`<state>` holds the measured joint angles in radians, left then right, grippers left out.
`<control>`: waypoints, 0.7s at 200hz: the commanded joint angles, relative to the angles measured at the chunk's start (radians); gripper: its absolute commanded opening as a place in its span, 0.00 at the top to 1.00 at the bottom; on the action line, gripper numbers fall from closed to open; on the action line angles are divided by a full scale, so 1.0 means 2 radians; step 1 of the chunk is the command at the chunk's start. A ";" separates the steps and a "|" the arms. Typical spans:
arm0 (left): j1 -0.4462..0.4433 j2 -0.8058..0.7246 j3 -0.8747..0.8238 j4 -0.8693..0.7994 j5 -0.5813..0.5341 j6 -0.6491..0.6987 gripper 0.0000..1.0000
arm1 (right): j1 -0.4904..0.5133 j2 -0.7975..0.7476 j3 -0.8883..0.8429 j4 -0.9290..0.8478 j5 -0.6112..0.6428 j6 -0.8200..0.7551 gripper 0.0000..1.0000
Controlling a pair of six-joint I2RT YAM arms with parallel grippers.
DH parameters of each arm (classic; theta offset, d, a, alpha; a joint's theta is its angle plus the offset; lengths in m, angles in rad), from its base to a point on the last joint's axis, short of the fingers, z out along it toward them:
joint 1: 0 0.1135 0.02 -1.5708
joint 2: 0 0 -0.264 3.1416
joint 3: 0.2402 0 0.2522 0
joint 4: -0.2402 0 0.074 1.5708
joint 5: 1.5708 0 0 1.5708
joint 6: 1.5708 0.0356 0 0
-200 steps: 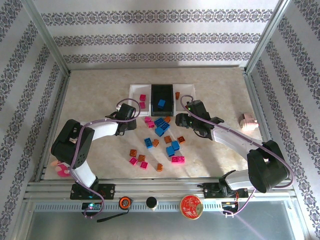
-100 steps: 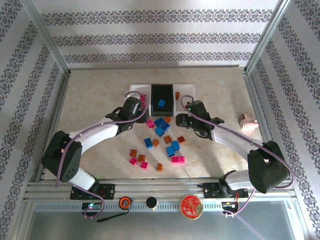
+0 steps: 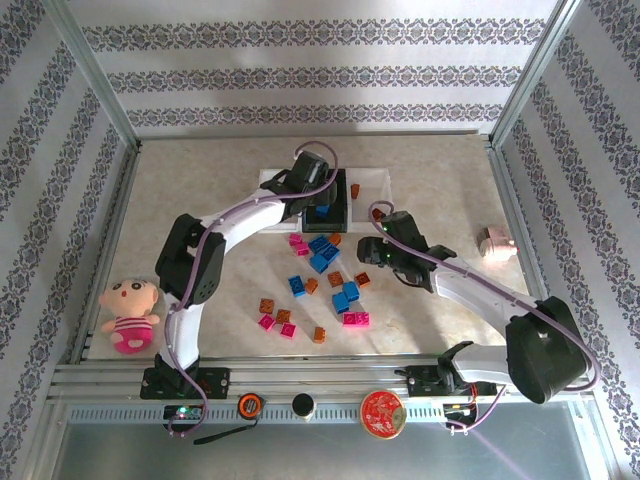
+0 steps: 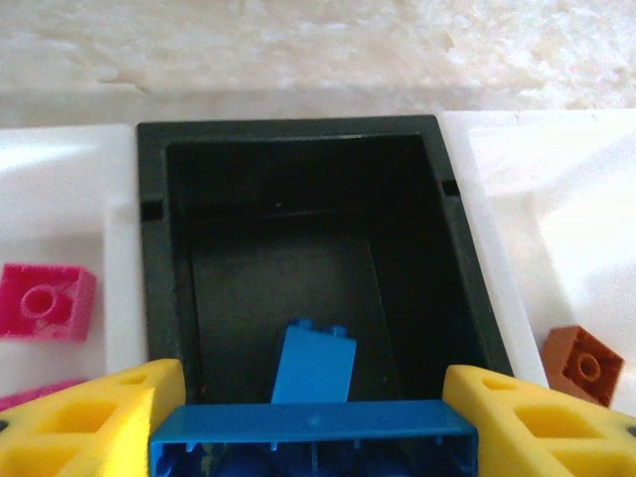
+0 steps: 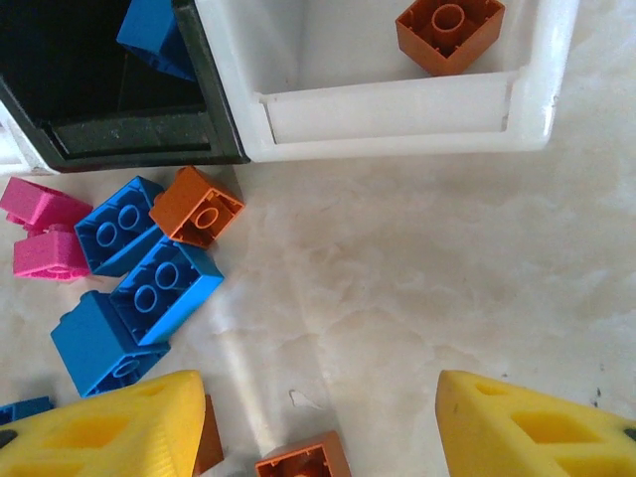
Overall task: Sort the legos into containers by color
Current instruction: Place the lego in the container.
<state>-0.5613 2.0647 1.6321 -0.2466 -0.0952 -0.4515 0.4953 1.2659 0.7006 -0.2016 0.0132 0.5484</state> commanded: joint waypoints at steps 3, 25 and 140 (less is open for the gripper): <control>0.002 0.023 0.057 -0.058 -0.014 0.015 0.46 | 0.010 -0.022 -0.014 -0.011 0.007 0.006 0.36; 0.001 0.021 0.077 -0.061 -0.004 0.017 0.28 | 0.015 -0.032 -0.022 -0.012 0.005 0.005 0.35; -0.010 -0.323 -0.257 0.117 0.048 -0.040 0.00 | 0.054 -0.026 -0.016 -0.024 -0.006 -0.007 0.35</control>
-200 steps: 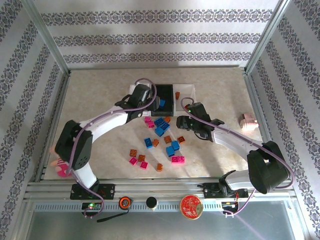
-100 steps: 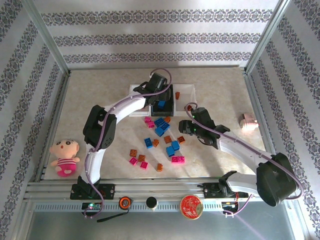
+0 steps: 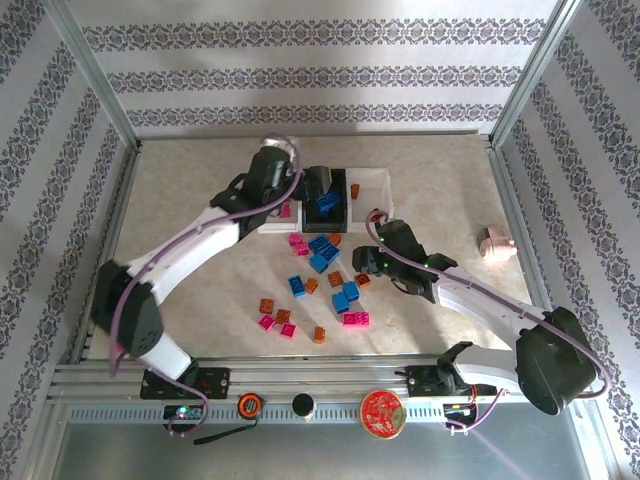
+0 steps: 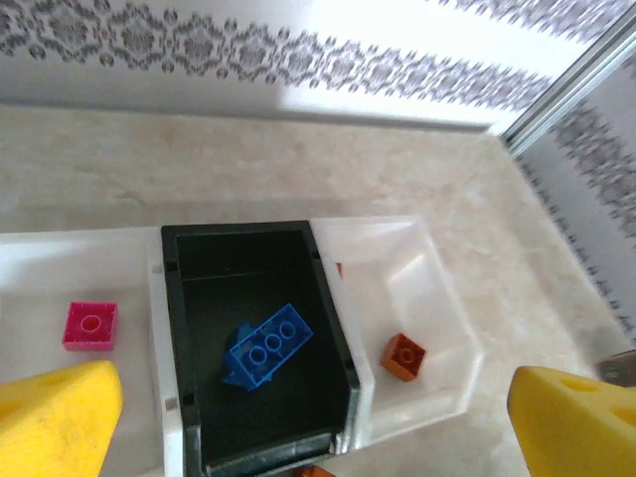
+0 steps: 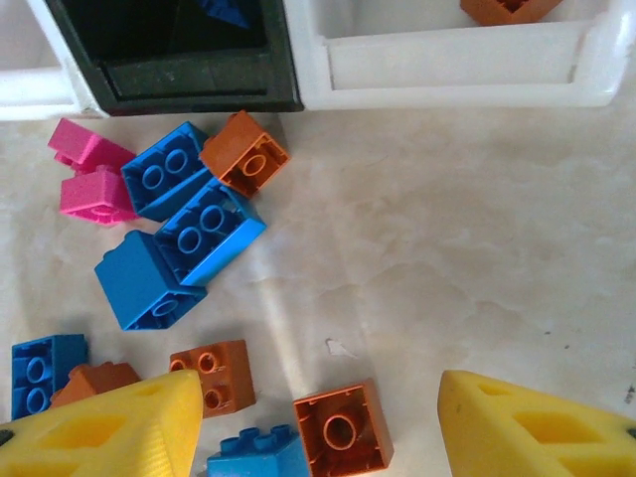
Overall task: Sort the legos into containers by color
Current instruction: Place the lego in the container, then pick up the lego from the bottom-center of the table.
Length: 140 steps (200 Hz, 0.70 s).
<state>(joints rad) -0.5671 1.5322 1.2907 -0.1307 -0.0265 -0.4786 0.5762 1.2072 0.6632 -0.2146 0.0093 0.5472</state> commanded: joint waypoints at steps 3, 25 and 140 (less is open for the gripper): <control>-0.007 -0.068 -0.099 0.063 0.013 -0.029 0.00 | 0.016 0.004 0.003 -0.020 -0.004 -0.008 0.35; -0.007 -0.136 -0.184 0.078 0.019 -0.044 0.00 | 0.035 0.007 -0.001 -0.039 -0.005 -0.011 0.35; -0.006 -0.277 -0.396 0.085 0.016 -0.086 0.00 | 0.151 0.019 -0.040 -0.080 -0.026 0.016 0.36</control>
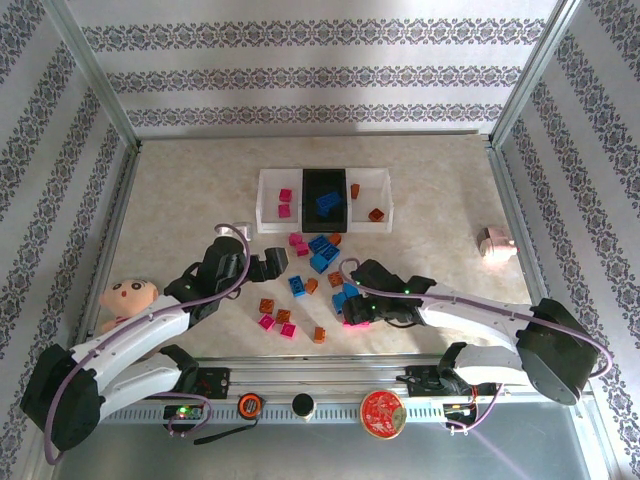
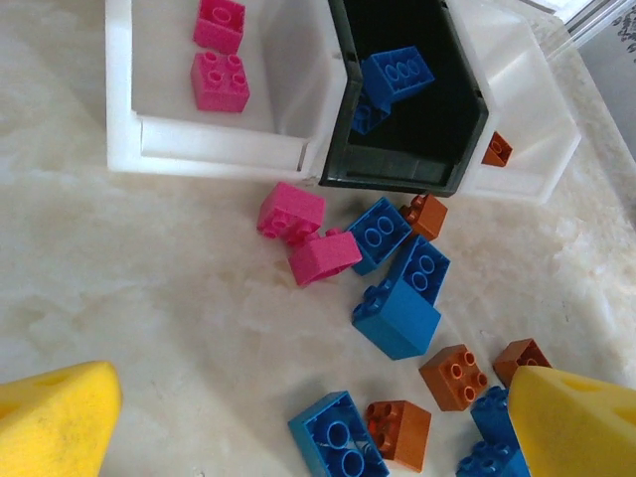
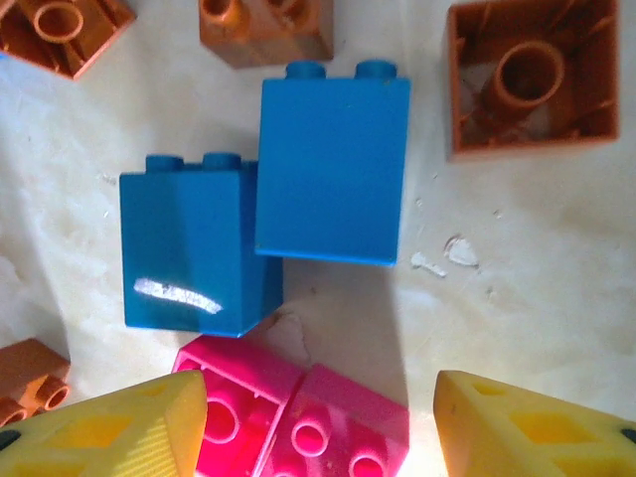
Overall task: Sort the legos into containers by color
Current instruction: Pick up the lego from the bottom-center of the table.
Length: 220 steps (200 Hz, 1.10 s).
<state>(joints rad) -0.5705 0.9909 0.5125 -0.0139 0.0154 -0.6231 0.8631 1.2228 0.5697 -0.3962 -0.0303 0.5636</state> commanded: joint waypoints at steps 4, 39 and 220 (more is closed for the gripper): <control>-0.005 -0.006 -0.007 0.024 -0.006 -0.013 0.00 | 0.008 0.014 0.010 0.013 -0.009 0.007 0.37; -0.005 -0.012 -0.009 0.005 -0.016 -0.011 0.00 | 0.019 0.060 0.042 0.020 -0.009 0.001 0.37; -0.005 -0.032 -0.024 -0.015 -0.038 -0.009 0.00 | 0.046 0.181 0.127 0.018 0.061 -0.001 0.59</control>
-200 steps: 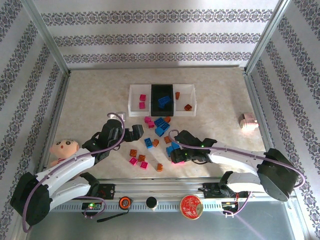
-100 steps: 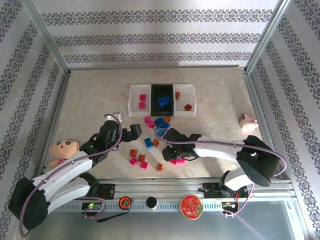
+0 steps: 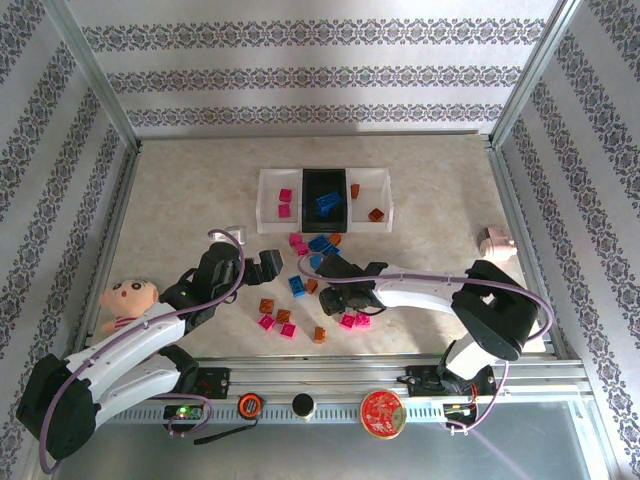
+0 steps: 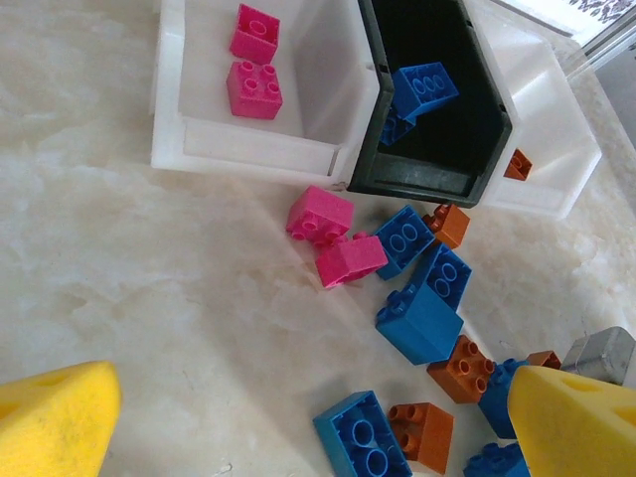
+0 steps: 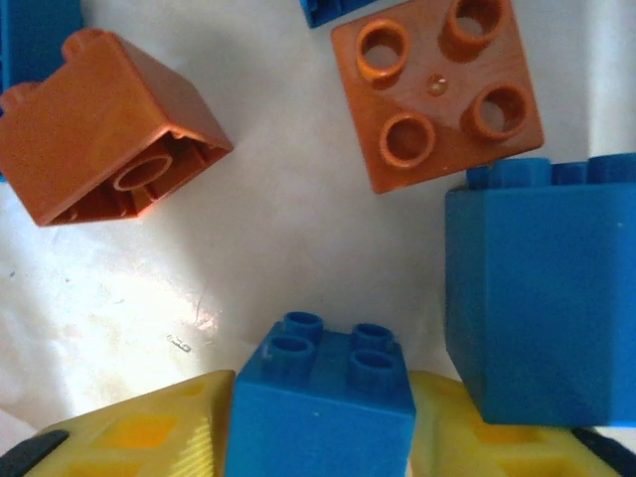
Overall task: Sort the legos into containers by color
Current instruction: Pick up the lego from the bottom-center of the table, then place the lego in the container.
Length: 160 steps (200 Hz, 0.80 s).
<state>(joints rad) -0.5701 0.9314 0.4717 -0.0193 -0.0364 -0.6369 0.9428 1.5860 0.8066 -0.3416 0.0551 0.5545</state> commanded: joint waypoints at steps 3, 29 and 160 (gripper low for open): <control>-0.005 -0.002 -0.004 -0.013 -0.012 -0.002 0.00 | 0.005 -0.002 0.008 -0.009 0.018 0.002 0.61; -0.005 -0.004 -0.001 -0.019 -0.017 0.001 0.00 | 0.006 -0.031 -0.001 0.002 0.010 -0.009 0.70; -0.004 -0.024 0.015 -0.062 -0.019 0.011 0.00 | -0.177 0.111 0.314 -0.001 -0.028 -0.094 0.76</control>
<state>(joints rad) -0.5701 0.9131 0.4717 -0.0784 -0.0643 -0.6357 0.6312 1.6749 1.3155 -0.3012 0.0097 0.4030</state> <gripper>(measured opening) 0.997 0.319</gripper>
